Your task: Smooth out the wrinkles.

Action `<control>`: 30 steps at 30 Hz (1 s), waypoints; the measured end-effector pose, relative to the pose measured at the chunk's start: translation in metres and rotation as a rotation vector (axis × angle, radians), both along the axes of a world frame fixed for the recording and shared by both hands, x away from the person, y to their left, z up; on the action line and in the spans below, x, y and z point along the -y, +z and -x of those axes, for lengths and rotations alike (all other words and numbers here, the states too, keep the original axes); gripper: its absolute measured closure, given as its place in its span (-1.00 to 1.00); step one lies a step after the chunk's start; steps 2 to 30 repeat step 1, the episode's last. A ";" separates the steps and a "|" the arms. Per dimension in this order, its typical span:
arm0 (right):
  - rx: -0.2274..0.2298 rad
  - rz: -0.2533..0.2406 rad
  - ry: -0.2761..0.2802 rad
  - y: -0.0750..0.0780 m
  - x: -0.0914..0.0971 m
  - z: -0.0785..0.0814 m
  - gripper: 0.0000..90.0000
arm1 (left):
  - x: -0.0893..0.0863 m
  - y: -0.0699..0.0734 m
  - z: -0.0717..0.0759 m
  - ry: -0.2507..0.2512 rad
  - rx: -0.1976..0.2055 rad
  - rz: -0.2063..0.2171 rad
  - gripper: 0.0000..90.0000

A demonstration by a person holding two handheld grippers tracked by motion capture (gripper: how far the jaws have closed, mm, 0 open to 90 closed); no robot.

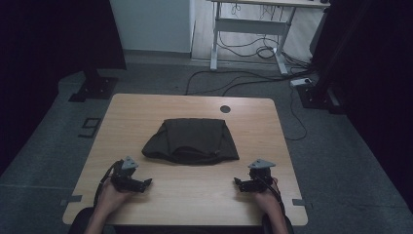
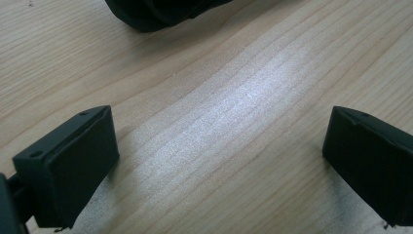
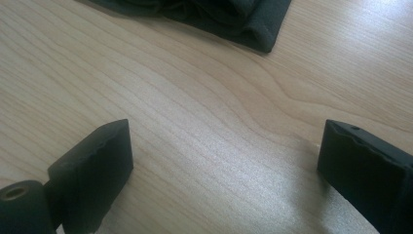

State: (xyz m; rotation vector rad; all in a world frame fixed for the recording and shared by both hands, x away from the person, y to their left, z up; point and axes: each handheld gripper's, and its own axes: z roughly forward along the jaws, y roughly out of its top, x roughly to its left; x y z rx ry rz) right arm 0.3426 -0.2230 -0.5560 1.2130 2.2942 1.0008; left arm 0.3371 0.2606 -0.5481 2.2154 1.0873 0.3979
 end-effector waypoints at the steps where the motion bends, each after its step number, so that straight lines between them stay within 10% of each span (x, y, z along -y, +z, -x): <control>1: 0.001 0.001 0.001 0.000 0.000 0.000 -0.87 | 0.000 0.000 0.000 0.000 0.000 0.000 -1.00; 30: 0.001 0.001 0.001 0.000 0.000 0.000 -0.87 | 0.000 0.000 0.000 0.000 0.000 0.000 -1.00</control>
